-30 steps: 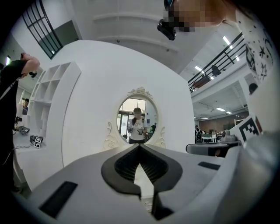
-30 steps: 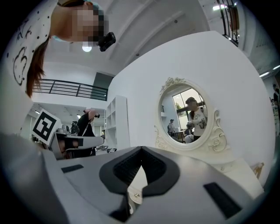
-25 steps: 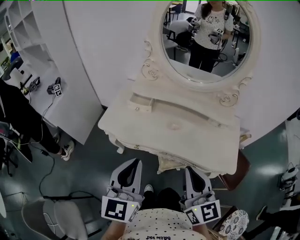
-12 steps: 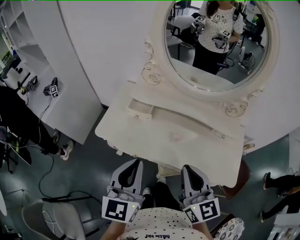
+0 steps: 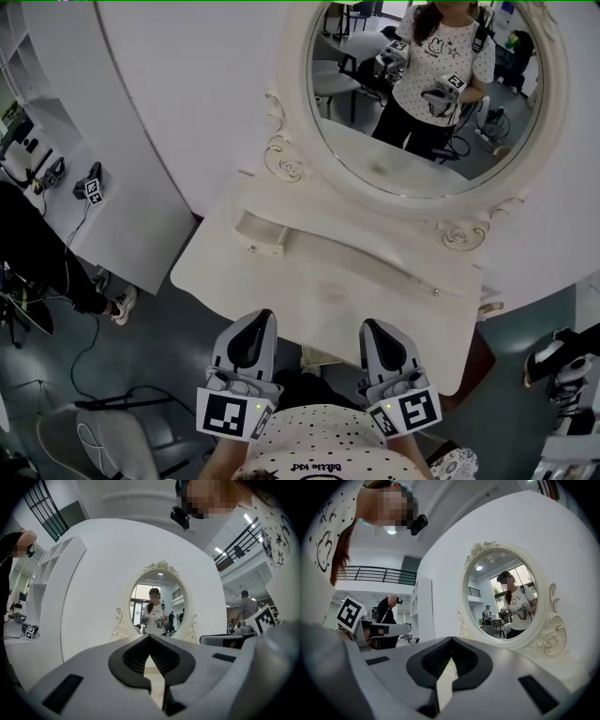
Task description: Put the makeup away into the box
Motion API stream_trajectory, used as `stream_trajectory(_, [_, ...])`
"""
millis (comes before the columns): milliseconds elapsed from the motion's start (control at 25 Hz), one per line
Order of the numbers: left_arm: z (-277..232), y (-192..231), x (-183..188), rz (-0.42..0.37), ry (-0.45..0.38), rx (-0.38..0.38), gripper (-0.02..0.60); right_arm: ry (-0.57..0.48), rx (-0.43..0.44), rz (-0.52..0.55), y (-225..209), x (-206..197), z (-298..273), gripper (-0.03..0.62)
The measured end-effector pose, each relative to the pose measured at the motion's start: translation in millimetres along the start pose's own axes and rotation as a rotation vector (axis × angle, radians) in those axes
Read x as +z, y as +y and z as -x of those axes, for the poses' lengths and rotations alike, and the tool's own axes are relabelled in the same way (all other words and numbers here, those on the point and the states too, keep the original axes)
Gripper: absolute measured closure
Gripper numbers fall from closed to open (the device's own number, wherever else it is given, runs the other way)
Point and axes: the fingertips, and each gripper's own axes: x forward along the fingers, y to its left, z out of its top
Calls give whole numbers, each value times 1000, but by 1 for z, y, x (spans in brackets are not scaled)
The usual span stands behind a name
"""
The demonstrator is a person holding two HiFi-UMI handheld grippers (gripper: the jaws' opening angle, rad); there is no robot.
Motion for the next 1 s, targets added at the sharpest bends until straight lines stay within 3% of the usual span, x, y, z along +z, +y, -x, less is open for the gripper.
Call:
stream_trajectory(840, [-37, -8, 10, -24, -4, -46, 577, -24, -70, -1, -35, 6, -4, 589])
stream_trajectory(1000, [-35, -8, 7, -18, -2, -47, 577, 29, -29, 69, -37, -6, -8, 589])
